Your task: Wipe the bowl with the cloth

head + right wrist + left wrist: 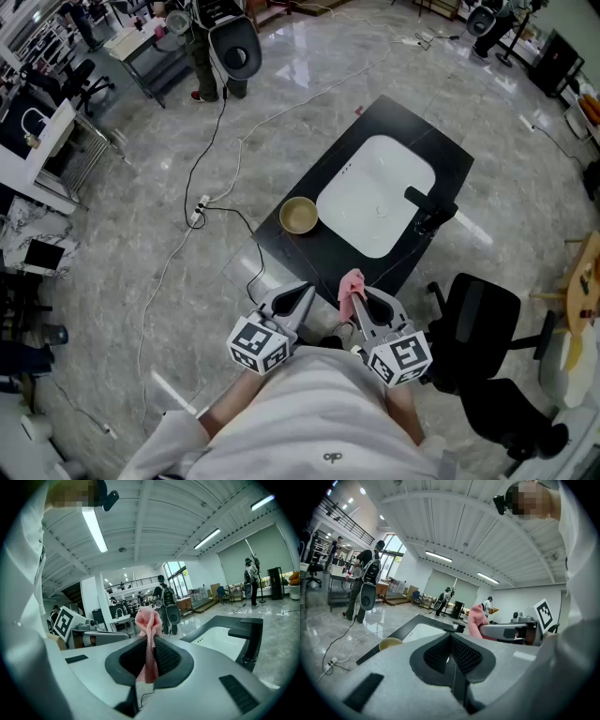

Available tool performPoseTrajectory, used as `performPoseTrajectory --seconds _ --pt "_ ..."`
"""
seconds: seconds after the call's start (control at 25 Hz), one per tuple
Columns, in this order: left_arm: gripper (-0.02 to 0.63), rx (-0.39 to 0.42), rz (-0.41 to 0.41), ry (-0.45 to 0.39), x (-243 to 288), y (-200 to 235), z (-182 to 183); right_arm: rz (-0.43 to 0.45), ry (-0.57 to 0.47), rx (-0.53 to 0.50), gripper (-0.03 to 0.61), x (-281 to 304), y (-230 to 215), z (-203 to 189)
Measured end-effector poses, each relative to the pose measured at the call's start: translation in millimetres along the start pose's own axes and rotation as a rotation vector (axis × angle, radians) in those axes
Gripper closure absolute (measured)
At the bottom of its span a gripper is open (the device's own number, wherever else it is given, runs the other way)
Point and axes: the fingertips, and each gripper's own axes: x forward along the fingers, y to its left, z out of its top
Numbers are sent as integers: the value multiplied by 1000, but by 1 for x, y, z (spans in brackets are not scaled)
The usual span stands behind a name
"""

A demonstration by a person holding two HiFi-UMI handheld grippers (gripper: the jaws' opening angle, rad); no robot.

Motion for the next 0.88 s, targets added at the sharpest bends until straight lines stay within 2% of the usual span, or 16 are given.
performPoseTrajectory --seconds 0.48,0.88 --pt "601 12 10 4 -2 14 5 50 -8 28 551 17 9 3" --pt "601 -7 -33 7 -10 61 24 51 24 31 551 62 31 6"
